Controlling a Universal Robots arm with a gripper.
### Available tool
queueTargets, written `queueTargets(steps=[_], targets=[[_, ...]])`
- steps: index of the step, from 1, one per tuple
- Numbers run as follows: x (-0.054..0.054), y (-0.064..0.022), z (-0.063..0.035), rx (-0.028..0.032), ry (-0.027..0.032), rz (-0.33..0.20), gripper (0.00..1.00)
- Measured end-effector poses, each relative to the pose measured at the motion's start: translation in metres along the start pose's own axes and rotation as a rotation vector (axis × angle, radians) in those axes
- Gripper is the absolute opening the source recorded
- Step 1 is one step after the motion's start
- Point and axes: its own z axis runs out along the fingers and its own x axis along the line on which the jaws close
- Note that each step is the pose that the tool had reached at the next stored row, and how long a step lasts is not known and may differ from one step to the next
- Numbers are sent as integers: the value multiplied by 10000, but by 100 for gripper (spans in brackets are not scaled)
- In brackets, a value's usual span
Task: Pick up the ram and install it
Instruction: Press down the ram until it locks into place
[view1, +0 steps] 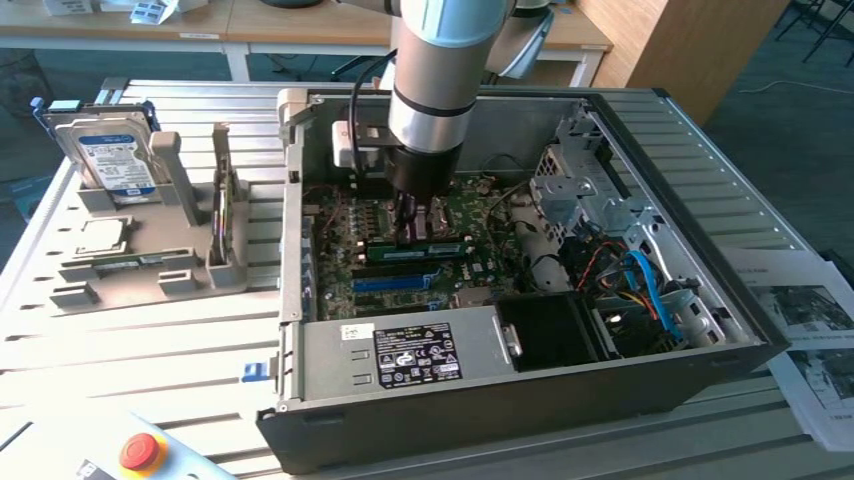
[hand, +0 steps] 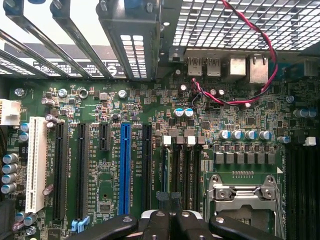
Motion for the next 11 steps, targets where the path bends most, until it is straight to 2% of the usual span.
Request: queueTargets(steps=[11], targets=[[2,-1,19,2,-2,0,10]])
